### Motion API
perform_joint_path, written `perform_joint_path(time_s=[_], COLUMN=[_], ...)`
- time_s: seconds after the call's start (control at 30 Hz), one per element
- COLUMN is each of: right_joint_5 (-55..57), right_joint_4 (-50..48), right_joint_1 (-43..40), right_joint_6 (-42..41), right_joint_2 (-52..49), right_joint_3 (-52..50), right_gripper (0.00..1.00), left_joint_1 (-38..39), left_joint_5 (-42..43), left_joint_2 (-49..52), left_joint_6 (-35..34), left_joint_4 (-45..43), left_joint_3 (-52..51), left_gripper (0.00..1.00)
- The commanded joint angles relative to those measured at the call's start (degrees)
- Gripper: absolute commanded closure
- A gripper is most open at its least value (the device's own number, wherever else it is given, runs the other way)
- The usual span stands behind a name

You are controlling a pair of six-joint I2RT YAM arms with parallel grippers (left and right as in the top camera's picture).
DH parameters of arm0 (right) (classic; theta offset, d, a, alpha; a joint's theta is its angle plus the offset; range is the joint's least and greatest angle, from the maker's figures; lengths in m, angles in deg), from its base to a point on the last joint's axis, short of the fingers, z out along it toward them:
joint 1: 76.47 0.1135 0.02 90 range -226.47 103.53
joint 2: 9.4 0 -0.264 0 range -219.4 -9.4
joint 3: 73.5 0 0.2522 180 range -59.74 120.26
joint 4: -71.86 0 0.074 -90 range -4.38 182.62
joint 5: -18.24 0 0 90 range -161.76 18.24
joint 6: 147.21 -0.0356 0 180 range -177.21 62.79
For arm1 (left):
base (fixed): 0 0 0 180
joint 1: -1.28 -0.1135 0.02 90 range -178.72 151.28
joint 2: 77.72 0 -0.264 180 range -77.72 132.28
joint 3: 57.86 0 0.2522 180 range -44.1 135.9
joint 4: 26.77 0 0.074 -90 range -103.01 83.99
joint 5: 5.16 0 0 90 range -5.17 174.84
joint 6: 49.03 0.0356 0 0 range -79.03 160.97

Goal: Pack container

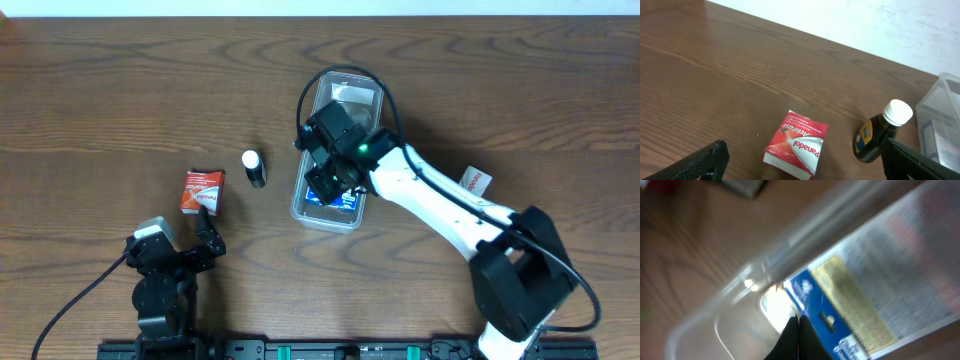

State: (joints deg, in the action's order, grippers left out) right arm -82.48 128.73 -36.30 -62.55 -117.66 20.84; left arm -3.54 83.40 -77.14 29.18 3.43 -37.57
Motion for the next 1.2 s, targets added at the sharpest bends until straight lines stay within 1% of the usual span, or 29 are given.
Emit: perform_joint_path(time_s=[0.0, 0.23, 0.4, 0.7, 1.17], right_joint_5=[-1.75, -1.97, -6.67, -8.92, -8.76], right_joint_4=[1.92, 5.62, 4.92, 2.99, 3.98], right_joint_1=[0.52, 0.59, 0.68, 0.72, -0.59], right_joint_6=[1.66, 5.9, 9.29, 10.43, 11.26], right_joint_2=[-0.5, -0.55, -0.63, -4.22, -4.37], right_joint_3=[0.02, -0.24, -0.74, -1.62, -1.62], right_gripper=[0.98, 0.99, 0.99, 0.99, 0.99], left_joint_1=[-0.09, -0.09, -0.09, -0.09, -0.09], left_joint_5=[0.61, 0.61, 0.61, 0.61, 0.61], left_joint_2=[-0.33, -0.33, -0.33, -0.33, 0.02], left_joint_6=[0.13, 0.13, 0.13, 0.13, 0.13], left_joint_4=[0.52, 0.52, 0.52, 0.52, 0.52], left_joint_3=[-1.33, -1.33, -1.33, -1.33, -1.33], left_gripper=[0.02, 0.02, 0.02, 0.02, 0.02])
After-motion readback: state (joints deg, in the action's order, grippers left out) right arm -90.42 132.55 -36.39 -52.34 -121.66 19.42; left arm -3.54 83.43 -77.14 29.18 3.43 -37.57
